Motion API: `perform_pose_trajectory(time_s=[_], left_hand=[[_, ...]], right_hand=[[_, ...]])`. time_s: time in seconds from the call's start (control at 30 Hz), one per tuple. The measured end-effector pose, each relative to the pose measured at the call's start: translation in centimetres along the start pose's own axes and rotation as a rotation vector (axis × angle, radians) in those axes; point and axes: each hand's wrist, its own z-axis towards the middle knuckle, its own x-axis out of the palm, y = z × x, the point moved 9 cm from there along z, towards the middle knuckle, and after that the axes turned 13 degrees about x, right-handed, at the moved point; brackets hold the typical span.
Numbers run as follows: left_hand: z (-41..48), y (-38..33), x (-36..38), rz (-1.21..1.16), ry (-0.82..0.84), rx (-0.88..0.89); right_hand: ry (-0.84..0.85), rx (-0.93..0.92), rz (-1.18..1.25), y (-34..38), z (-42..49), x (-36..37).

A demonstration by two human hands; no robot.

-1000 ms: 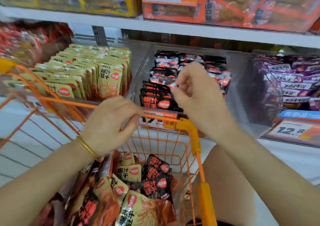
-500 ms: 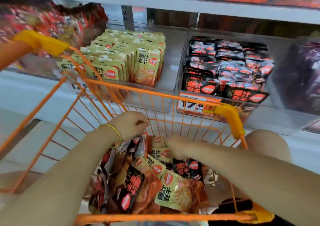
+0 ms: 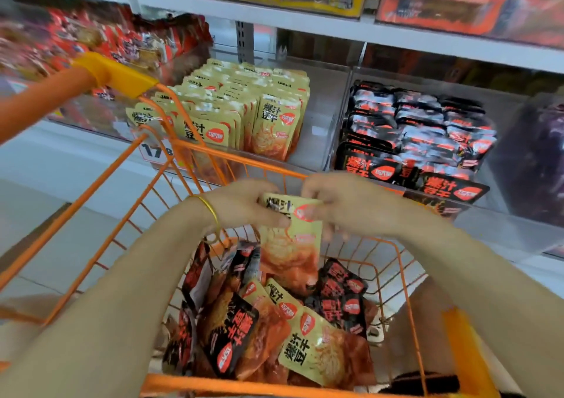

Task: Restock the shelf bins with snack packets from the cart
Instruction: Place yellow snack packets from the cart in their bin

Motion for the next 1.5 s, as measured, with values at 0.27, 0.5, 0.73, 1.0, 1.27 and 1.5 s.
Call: perform_pose_trajectory(time_s=[0.27, 0.5, 0.73, 1.0, 1.27, 1.5], left_hand=[[-0.8, -2.8, -10.1, -0.223, -0.764, 0.220], [-1.6, -1.8, -9.8, 0.648, -0.929, 0.314], [0.3, -0.2, -7.1, 0.785, -0.700, 0.262], [0.3, -0.3, -7.0, 0.760, -0.711, 0.245], [0.3, -0.2, -7.1, 0.753, -0.707, 0.248], [-0.6, -1.8, -8.0, 0.730, -0.769, 0.272]], right_hand=[[-0.207, -0.037, 0.506, 1.9, 3.7, -6.2], [-0.700, 0.134, 0.517, 1.1, 11.9, -8.0], [-0.651, 0.479, 0.438, -2.5, 16.5, -5.4], [-0.644, 0.537, 0.565, -3.6, 17.7, -4.6], [-0.589, 0.558, 0.557, -3.7, 17.5, -4.2], [-0.744, 0.057, 0.249, 4.1, 7.5, -6.3]])
